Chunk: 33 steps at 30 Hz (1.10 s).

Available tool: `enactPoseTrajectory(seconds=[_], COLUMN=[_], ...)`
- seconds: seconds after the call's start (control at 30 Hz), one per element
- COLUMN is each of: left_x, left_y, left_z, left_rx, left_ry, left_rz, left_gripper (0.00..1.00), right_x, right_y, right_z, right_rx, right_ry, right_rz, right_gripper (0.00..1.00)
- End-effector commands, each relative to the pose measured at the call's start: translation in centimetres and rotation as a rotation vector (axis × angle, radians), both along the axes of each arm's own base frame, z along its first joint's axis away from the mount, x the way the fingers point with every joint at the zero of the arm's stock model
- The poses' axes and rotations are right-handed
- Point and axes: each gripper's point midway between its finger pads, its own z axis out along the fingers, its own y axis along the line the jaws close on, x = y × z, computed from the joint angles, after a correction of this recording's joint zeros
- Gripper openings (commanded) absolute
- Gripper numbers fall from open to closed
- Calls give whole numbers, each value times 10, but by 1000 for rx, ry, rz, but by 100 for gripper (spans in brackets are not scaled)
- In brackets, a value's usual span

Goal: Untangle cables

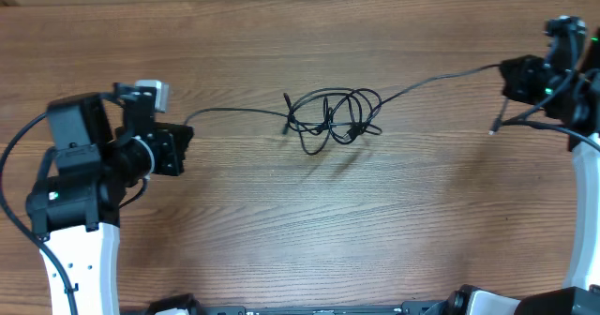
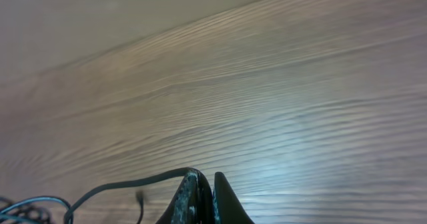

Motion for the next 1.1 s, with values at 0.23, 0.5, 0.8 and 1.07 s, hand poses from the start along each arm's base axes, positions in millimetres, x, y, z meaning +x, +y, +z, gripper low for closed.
enactPoseTrajectory(seconds=[0.23, 0.5, 0.8, 1.07], left_x=[1, 1, -6, -8], left_y=[36, 49, 103, 105], left_z=[13, 14, 2, 9], left_rx=[-58, -74, -93, -171], left_ry=[-18, -20, 74, 48], left_rz=[170, 222, 617, 574], left_gripper=[4, 4, 4, 4], right_x=[-27, -47, -76, -74], right_y=[-96, -136, -181, -179], right_z=[26, 26, 19, 20], right_rx=[-53, -65, -122, -81], right_ry=[-44, -39, 35, 24], right_rz=[-308, -428, -740, -764], right_gripper=[4, 4, 4, 4])
